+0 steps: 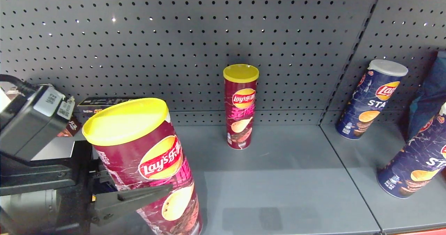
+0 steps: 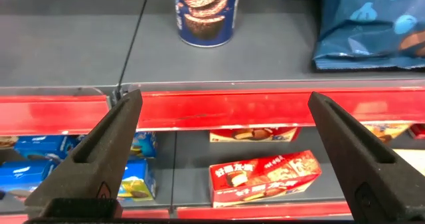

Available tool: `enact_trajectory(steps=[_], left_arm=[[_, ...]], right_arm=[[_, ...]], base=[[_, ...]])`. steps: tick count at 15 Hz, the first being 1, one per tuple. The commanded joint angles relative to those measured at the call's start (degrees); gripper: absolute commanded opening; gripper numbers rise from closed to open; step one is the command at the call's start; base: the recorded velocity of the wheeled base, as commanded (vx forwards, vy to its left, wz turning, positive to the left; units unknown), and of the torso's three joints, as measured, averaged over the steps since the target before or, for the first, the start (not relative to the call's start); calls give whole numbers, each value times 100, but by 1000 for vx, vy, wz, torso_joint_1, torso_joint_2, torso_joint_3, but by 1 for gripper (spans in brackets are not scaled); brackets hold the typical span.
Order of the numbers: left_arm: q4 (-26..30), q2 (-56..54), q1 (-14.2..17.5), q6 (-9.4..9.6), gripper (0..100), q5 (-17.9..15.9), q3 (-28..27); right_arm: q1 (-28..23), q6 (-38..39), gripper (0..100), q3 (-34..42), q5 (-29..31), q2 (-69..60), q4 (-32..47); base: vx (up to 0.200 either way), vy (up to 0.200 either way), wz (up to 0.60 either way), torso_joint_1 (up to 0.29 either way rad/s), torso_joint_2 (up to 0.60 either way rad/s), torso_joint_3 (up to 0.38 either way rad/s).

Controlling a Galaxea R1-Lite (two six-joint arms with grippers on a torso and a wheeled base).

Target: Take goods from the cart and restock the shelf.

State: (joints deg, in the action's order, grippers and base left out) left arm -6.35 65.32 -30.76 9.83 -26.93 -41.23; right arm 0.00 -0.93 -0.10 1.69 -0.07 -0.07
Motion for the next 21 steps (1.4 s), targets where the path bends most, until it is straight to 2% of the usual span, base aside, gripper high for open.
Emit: enact_trajectory(steps=[1, 2, 5, 6, 7, 9, 11, 14, 21], left_arm=[[2, -45, -18, 11, 0, 135, 18], [20, -89, -44, 11, 0, 329, 27], [20, -98, -27, 2, 0, 504, -17], [29, -98, -9, 2, 0, 504, -34], [20, -81, 0, 2, 0, 504, -43], [11, -98, 0, 2, 0, 504, 124], [-24, -107, 0, -7, 0, 504, 273], [-33, -107, 8, -7, 0, 504, 247], [-33, -107, 61, -33, 0, 496, 273]], right_arm=[[0, -4, 100, 1, -11, 7, 7], [0, -4, 100, 1, -11, 86, 7], [-26, -48, 100, -17, 33, 86, -10], [-44, 93, 100, -1291, -99, 702, -28], [88, 383, 100, -1941, -249, 1721, 60], [360, 286, 100, -2609, -697, 1853, 271], [598, 110, 100, -2750, -1549, 1879, 403], [721, 304, 100, -3172, -2384, 1976, 666], [747, 286, 100, -3471, -3624, 2987, 649]], base=[[0, 0, 0, 0, 0, 0], [0, 0, 0, 0, 0, 0], [0, 0, 0, 0, 0, 0], [0, 0, 0, 0, 0, 0], [0, 0, 0, 0, 0, 0], [0, 0, 0, 0, 0, 0], [0, 0, 0, 0, 0, 0], [0, 0, 0, 0, 0, 0], [0, 0, 0, 0, 0, 0]])
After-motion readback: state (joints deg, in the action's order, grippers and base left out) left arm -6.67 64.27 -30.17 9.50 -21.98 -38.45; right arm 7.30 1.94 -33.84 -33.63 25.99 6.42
